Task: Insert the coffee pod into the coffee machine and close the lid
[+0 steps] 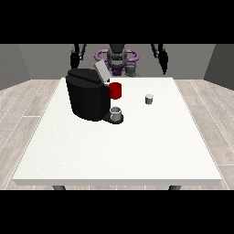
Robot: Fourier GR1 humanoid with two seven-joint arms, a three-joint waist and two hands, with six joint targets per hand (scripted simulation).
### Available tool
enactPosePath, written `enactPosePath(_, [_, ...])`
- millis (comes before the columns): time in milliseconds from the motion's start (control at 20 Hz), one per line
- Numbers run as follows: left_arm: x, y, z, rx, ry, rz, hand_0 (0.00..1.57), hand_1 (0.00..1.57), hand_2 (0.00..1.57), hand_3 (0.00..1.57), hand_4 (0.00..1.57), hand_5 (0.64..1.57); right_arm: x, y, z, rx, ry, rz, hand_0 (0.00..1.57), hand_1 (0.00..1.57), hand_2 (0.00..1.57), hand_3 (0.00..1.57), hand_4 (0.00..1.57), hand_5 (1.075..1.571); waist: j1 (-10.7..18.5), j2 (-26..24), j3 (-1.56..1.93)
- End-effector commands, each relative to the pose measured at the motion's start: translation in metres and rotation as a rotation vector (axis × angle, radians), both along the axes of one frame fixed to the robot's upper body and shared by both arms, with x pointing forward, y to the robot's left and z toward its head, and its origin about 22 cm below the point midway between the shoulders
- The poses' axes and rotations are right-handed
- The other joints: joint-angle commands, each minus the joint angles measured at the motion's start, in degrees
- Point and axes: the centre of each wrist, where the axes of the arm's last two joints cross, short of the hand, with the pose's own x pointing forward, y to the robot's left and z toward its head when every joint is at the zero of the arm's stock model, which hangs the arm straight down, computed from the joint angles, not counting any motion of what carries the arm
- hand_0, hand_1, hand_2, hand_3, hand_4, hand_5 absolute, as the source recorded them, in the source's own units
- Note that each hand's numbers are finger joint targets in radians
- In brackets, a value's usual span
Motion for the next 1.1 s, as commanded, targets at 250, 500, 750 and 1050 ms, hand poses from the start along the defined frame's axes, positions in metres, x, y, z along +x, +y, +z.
enactPosePath(250, [0.022, -0.033, 0.018, -0.073, -0.116, -0.172, 0.0, 0.0, 0.0, 0.0, 0.72, 1.571, 0.001, 0.015, -0.006, 0.059, 0.009, 0.061, 0.0, 0.0, 0.0, 0.0, 0.33, 1.571, -3.67, -1.91, -0.93])
enactPosePath(500, [0.026, -0.016, 0.017, -0.027, -0.132, -0.244, 0.0, 0.0, 0.0, 0.0, 0.66, 1.571, 0.007, -0.005, -0.01, 0.149, -0.112, -0.025, 0.0, 0.0, 0.0, 0.0, 0.34, 1.571, -3.11, -0.29, -0.92])
enactPosePath(750, [0.055, 0.008, 0.034, 0.166, -0.098, -0.175, 0.0, 0.0, 0.0, 0.0, 0.45, 1.571, 0.009, 0.007, -0.008, 0.108, -0.15, 0.045, 0.0, 0.0, 0.0, 0.0, 0.37, 1.571, -6.08, 3.16, -0.9])
enactPosePath(1050, [0.068, 0.045, 0.029, 0.381, -0.057, -0.139, 0.0, 0.0, 0.0, 0.0, 0.0, 1.571, 0.015, 0.024, 0.004, 0.142, -0.219, 0.105, 0.0, 0.0, 0.0, 0.0, 0.41, 1.571, -9.73, 7.53, -0.93])
